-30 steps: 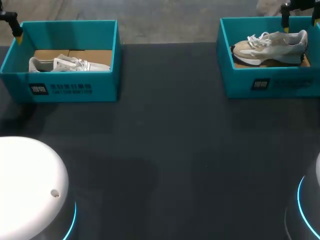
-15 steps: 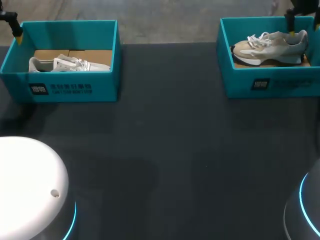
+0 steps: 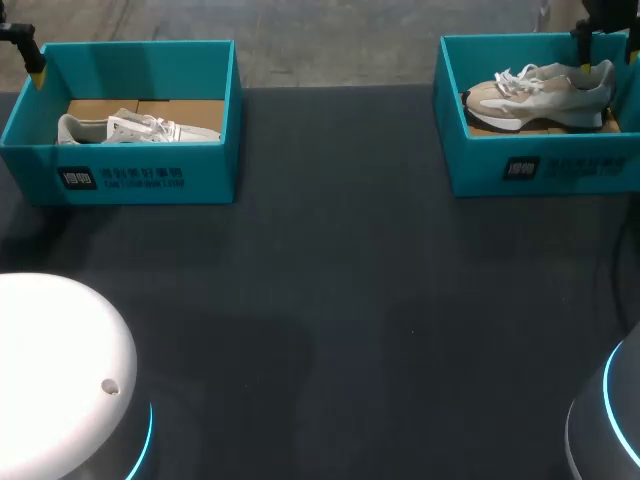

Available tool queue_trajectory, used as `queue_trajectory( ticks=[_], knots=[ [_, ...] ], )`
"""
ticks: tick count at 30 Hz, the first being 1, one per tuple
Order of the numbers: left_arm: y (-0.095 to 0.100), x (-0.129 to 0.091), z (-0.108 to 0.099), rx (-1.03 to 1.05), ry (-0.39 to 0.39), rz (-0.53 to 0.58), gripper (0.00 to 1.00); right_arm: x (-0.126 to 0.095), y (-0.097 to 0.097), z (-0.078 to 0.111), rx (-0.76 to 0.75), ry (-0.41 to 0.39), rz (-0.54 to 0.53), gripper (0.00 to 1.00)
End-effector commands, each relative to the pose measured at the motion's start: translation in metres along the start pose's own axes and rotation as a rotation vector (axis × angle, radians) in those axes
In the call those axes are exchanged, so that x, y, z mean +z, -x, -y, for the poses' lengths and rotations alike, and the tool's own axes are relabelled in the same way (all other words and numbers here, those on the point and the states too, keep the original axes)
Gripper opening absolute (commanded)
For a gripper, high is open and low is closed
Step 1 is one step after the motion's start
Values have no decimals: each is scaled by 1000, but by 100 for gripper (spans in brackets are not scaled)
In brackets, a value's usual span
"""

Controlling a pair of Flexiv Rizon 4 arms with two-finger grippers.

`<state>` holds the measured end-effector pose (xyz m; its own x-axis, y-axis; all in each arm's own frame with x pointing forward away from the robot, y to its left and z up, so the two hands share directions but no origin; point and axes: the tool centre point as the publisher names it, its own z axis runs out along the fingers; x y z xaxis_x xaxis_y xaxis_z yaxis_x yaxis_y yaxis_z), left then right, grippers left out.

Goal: Take the shoe out of the shoebox, open the shoe tongue, remove and reinsert the insole, then place the shoe into the shoebox

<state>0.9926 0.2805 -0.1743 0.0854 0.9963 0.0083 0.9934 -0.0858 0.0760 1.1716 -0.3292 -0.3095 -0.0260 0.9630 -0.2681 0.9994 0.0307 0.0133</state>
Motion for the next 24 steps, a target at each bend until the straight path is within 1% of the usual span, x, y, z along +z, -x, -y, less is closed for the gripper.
queue_trajectory(
  ticks=[1, 4, 8, 10, 13, 16, 17, 19, 21, 24],
  knots=[
    [0, -1, 1, 0, 1, -3, 100, 7, 3, -12, 8, -34, -13, 81],
    [0, -1, 1, 0, 1, -3, 100, 9, 4, -12, 12, -38, -18, 75],
    [0, -1, 1, 0, 1, -3, 100, 12, 4, -9, 16, -45, -27, 74],
    [0, -1, 1, 0, 1, -3, 100, 14, 3, -8, 16, -47, -32, 69],
    [0, -1, 1, 0, 1, -3, 100, 17, 1, -8, 16, -55, -40, 69],
    [0, -1, 1, 0, 1, -3, 100, 18, -3, -8, 14, -57, -41, 67],
    [0, -1, 1, 0, 1, -3, 100, 19, -3, -8, 13, -58, -40, 67],
    [0, -1, 1, 0, 1, -3, 100, 22, -3, -9, 15, -63, -40, 71],
    [0, -1, 1, 0, 1, -3, 100, 25, -3, -10, 16, -68, -40, 69],
    [0, -1, 1, 0, 1, -3, 100, 29, -3, -11, 19, -77, -43, 62]
  ],
)
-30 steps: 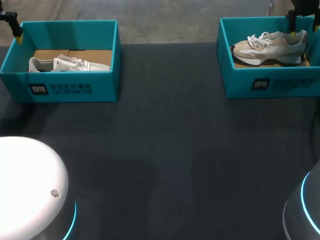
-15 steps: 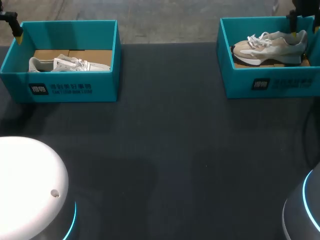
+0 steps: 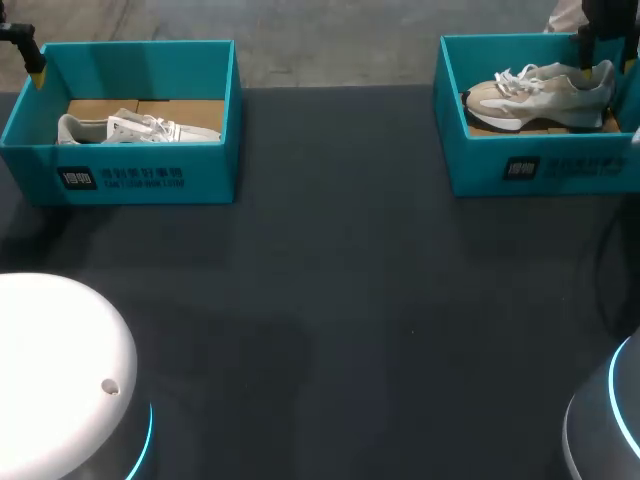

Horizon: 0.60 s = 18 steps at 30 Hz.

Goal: Take the shoe out of the shoebox, open the shoe tongue, remove and reinsert the insole, then place the shoe into the shoebox

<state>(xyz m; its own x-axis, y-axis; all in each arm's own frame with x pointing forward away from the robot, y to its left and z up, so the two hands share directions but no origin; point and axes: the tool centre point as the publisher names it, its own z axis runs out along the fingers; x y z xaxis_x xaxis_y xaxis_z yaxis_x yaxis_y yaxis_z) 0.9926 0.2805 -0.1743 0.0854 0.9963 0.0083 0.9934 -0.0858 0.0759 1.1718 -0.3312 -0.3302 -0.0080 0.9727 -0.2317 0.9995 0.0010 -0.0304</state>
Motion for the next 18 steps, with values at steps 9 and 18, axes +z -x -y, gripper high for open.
queue_trajectory(
  ticks=[9, 18],
  knots=[
    [0, -1, 1, 0, 1, -3, 100, 18, -3, -13, -3, -53, -14, 63],
    [0, -1, 1, 0, 1, -3, 100, 22, -1, -12, 2, -70, -17, 68]
  ],
)
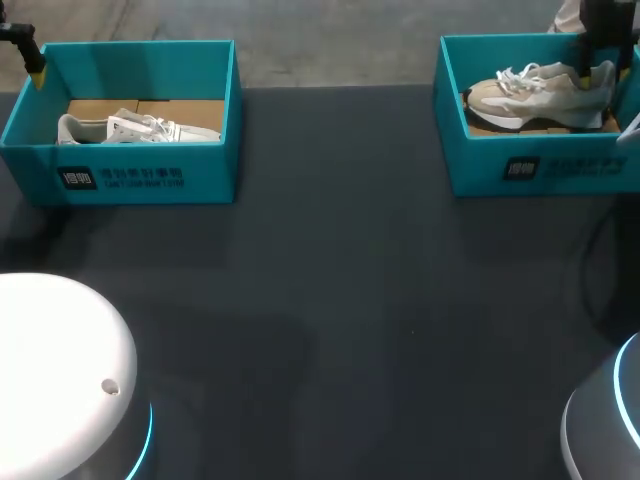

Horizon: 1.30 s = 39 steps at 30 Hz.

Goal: Take the shoe out of the shoebox, open the shoe tongue, remove and reinsert the insole, then place the shoe into the shoebox

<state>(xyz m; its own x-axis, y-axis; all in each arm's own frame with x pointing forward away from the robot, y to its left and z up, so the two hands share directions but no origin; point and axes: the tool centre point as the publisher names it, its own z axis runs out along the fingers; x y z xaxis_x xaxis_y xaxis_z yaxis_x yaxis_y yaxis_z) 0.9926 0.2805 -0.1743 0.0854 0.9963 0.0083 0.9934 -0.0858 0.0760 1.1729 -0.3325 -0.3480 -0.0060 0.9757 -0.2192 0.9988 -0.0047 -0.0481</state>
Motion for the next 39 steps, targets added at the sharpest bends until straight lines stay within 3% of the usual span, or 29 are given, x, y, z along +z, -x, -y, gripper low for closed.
queue_trajectory(
  ticks=[1, 9, 13, 19, 23, 25, 36, 39],
  knots=[
    [0, -1, 1, 0, 1, -3, 100, 3, 2, -9, 2, -51, -3, 69],
    [0, -1, 1, 0, 1, -3, 100, -3, 3, -7, 6, -37, 7, 67],
    [0, -1, 1, 0, 1, -3, 100, -3, 3, -7, 5, -35, 9, 71],
    [0, -1, 1, 0, 1, -3, 100, 4, 4, -7, 9, -49, 3, 72],
    [0, -1, 1, 0, 1, -3, 100, 8, 5, -8, 8, -56, 1, 65],
    [0, -1, 1, 0, 1, -3, 100, 9, 6, -8, 10, -60, 0, 70],
    [0, -1, 1, 0, 1, -3, 100, 18, 8, -7, 11, -83, -7, 62],
    [0, -1, 1, 0, 1, -3, 100, 19, 8, -7, 10, -87, -7, 65]
  ],
)
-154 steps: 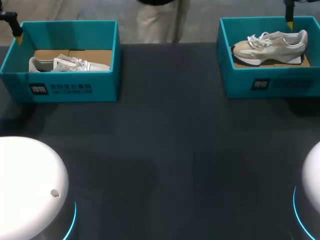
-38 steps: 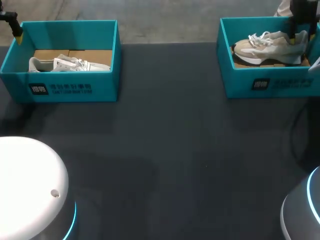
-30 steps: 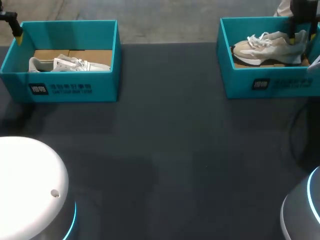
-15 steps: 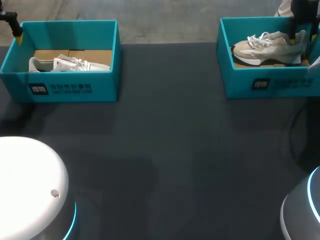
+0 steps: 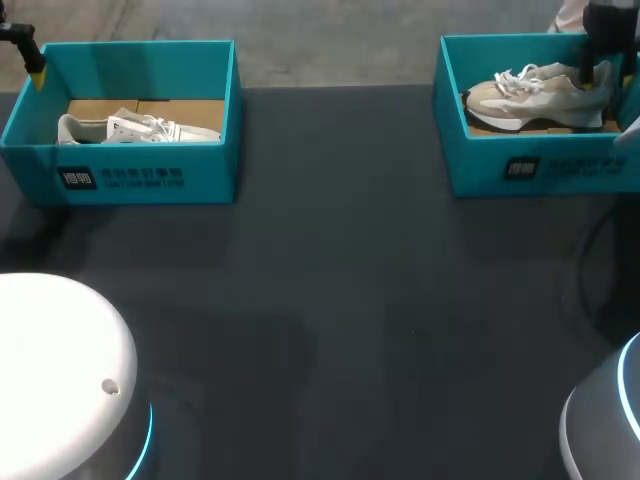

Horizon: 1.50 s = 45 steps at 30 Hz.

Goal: Take the shoe out of the shoebox, open the shoe tongue, remove and reinsert the insole, then place the shoe into the shoebox

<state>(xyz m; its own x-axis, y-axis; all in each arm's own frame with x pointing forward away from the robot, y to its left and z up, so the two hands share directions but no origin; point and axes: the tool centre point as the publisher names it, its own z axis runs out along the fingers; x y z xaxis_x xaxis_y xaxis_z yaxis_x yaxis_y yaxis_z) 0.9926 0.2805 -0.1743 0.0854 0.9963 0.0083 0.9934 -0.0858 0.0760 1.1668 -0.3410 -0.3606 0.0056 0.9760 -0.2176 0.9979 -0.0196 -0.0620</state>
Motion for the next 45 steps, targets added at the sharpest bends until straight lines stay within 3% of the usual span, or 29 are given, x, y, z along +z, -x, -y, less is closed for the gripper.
queue_trajectory(
  ticks=[1, 8, 17, 18, 20, 29, 33, 38, 45],
  knots=[
    [0, -1, 1, 0, 1, -3, 100, 5, 2, -13, -1, -70, -5, 65],
    [0, -1, 1, 0, 1, -3, 100, 5, 2, -13, -8, -79, -16, 74],
    [0, -1, 1, 0, 1, -3, 100, 11, -3, -15, -22, -103, -36, 72],
    [0, -1, 1, 0, 1, -3, 100, 12, -3, -15, -21, -107, -40, 70],
    [0, -1, 1, 0, 1, -3, 100, 13, -4, -15, -20, -110, -44, 50],
    [0, -1, 1, 0, 1, -3, 100, 12, -8, -13, -26, -115, -47, 47],
    [0, -1, 1, 0, 1, -3, 100, 12, -8, -13, -24, -114, -44, 53],
    [0, -1, 1, 0, 1, -3, 100, 14, -3, -15, -15, -122, -44, 85],
    [0, -1, 1, 0, 1, -3, 100, 16, -3, -18, -15, -126, -43, 82]
  ],
)
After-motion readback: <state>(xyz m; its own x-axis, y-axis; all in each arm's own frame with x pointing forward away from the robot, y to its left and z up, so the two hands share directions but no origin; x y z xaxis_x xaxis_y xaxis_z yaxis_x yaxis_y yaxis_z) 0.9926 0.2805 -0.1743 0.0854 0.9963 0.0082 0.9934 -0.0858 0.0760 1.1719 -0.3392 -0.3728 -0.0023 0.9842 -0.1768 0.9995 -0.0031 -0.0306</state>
